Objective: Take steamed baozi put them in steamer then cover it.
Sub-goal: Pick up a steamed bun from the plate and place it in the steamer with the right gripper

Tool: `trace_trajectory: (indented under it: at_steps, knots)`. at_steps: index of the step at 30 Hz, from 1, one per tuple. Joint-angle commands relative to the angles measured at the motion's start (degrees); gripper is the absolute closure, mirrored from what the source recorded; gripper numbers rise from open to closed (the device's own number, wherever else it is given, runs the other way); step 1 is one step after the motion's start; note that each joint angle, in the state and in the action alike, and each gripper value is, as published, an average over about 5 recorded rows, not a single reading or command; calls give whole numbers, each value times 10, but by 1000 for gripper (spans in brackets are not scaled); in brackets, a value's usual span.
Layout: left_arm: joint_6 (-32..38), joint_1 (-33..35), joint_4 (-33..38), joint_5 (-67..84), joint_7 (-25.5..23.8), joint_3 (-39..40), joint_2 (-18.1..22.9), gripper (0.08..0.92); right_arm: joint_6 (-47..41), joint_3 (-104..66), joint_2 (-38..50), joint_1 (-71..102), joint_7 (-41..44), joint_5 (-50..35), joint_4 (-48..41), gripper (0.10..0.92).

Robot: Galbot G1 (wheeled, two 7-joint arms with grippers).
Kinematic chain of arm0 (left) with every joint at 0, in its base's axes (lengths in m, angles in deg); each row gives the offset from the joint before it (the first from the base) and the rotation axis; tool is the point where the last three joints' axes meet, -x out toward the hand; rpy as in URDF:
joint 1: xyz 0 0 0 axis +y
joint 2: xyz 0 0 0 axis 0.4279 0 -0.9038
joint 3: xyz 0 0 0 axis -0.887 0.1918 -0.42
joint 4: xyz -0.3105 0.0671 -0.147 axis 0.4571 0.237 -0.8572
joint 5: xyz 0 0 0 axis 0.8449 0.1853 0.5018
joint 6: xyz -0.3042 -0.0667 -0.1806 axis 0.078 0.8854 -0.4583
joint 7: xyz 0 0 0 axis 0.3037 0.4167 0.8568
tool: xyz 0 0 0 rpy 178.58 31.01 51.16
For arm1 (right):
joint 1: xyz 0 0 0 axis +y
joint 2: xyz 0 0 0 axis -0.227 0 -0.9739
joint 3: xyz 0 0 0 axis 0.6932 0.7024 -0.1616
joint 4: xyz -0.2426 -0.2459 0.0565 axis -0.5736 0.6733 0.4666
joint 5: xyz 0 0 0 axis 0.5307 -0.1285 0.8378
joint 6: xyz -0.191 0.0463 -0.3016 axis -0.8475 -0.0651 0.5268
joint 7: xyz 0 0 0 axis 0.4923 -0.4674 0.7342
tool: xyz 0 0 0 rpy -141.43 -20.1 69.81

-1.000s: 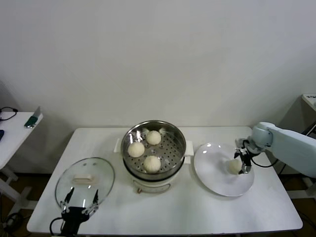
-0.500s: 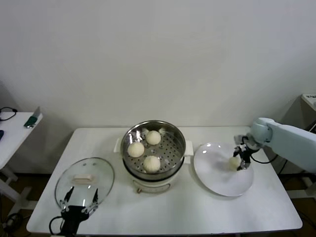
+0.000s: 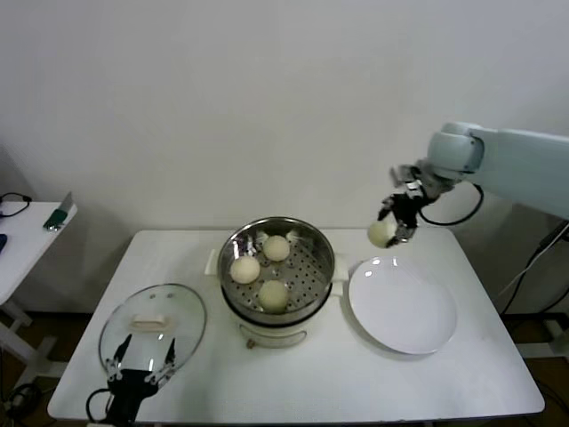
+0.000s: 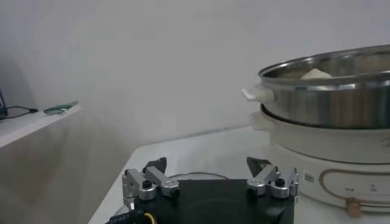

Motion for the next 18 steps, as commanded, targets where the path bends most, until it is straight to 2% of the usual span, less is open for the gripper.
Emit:
trace_trajectory:
  at_steps: [1,8,18]
  knots:
    - [1,1,2,0,0,-1,0,177,-86,-19,-138,-85,-94,-180,99,347]
    - [8,9,4,3,2,-6,2,177,-103,-19,-211,5,-135,-160,70,347]
    - [6,7,2,5,1,-11,3,177,-122,-15,-200,125,-175,-91,8,347]
